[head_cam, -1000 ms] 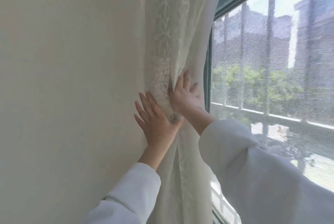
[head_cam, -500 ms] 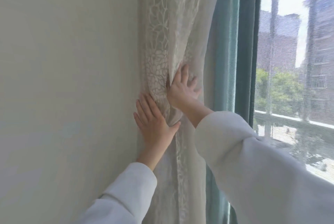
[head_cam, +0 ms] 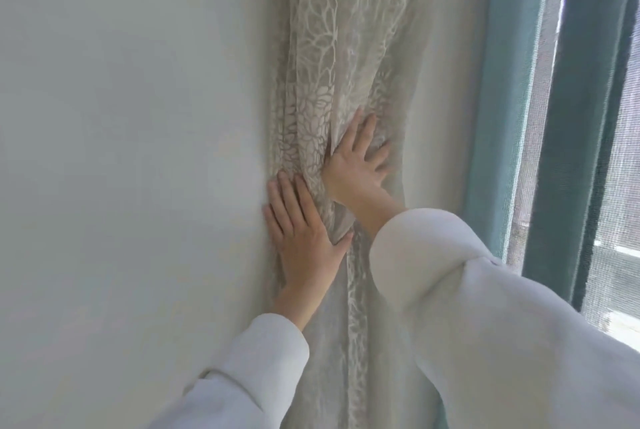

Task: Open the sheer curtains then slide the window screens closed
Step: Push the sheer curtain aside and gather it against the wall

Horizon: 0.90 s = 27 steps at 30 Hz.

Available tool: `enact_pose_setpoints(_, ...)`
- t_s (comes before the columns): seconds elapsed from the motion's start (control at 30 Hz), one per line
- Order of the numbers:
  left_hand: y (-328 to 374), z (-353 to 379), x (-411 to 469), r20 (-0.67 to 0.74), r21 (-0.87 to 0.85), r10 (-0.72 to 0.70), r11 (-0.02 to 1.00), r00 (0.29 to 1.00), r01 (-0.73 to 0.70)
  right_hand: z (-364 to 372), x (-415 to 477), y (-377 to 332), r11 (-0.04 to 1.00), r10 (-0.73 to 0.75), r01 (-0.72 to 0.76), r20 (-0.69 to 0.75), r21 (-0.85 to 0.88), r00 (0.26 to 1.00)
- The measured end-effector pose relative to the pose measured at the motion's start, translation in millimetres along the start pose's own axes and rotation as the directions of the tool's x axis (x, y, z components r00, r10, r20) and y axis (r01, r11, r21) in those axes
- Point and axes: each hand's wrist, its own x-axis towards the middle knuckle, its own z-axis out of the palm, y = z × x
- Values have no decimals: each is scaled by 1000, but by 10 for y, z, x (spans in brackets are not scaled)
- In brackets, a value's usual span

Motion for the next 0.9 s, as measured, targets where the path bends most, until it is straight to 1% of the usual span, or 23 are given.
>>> enact_pose_setpoints(0.17, -37, 77, -2, -4, 7, 0, 1000, 1000, 0, 6, 26, 1, 1000, 26, -26, -9, -8, 1000)
enact_pose_setpoints(0.33, -37, 52, -37, -8, -47, 4, 999, 1000, -4, -117, -38, 62, 1000, 10, -11, 80, 12, 997)
enact_pose_setpoints(0.47, 36, 3, -75, 5, -119, -7, 993, 1000, 8, -261, -192, 140, 998, -39, 33, 133, 50, 990)
enact_pose_setpoints(0.67, 330, -116, -214, 94, -230, -31, 972, 995, 52, -456, -421, 246, 995, -28, 14, 148, 94, 989)
enact_pose_setpoints(0.9, 595, -269, -391, 137, -241, -32, 968, 990, 65, -676, -676, 408, 990, -29, 11, 129, 140, 991)
